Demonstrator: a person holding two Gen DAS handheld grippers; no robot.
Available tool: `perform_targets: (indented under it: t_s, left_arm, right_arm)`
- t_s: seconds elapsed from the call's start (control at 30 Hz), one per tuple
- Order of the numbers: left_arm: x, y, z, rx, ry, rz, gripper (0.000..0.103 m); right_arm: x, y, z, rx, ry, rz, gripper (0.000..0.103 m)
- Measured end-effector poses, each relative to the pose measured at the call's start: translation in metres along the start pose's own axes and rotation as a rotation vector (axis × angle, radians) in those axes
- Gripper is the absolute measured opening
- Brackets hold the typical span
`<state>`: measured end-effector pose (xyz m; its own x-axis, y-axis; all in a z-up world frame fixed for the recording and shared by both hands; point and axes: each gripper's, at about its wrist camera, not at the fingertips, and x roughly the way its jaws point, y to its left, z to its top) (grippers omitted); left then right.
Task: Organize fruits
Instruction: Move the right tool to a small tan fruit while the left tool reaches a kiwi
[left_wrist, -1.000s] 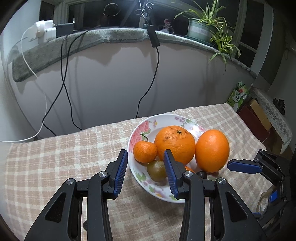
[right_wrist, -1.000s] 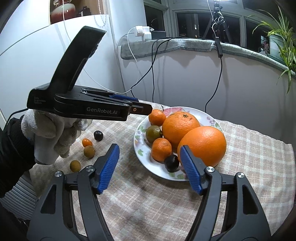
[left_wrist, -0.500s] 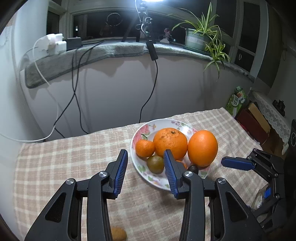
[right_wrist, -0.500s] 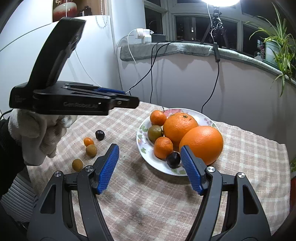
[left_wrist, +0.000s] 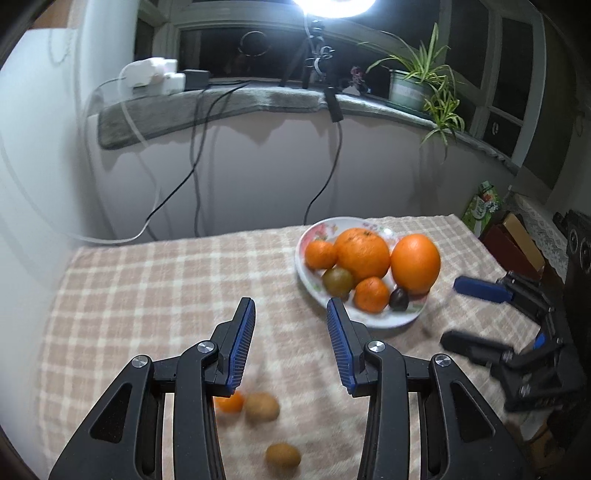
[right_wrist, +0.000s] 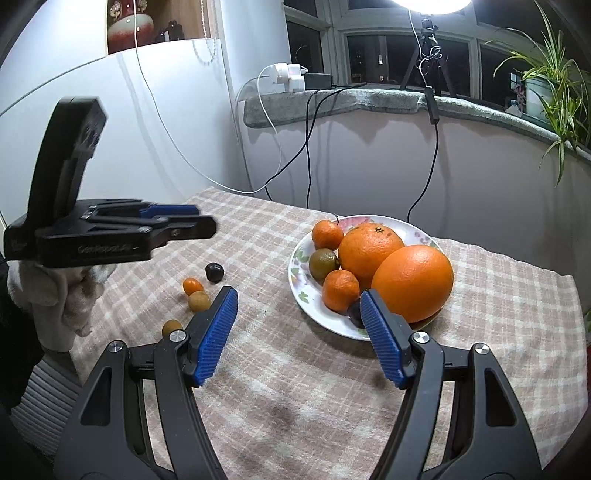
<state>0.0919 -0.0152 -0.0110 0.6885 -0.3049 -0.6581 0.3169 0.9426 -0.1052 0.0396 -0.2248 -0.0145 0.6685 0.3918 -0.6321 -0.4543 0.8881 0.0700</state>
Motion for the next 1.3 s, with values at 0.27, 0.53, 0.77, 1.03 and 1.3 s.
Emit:
perform_targets:
  t_s: [0.27,0.53,0.77,1.03,1.3]
  left_arm:
    - [-0.019,0.022,-0.038,-0.062,0.013,0.047,0.039]
    - [-0.037,0.03,-0.076,-0.126,0.027,0.06,0.039]
    - [-0.039,0.021,-0.096,-0.153,0.036,0.027,0.039]
    - [-0.026,0.006,-0.105,-0.133,0.062,0.009,0.039]
    - [-0.014,0.007,-0.107,-0.155,0.076,-0.006,0.036]
  right_arm:
    - [0.002,0.004,-0.001,-0.012,0.02,-0.002,0.072]
    - [0.012,0.009,-0.003,-0.005,0.058,0.067,0.072]
    - [0.029,0.025,-0.004,-0.022,0.097,0.157,0.072]
    - [0.057,0.045,-0.001,-0.058,0.162,0.246,0.068]
    - [0.091,0.055,-0.003,-0.028,0.244,0.321,0.053]
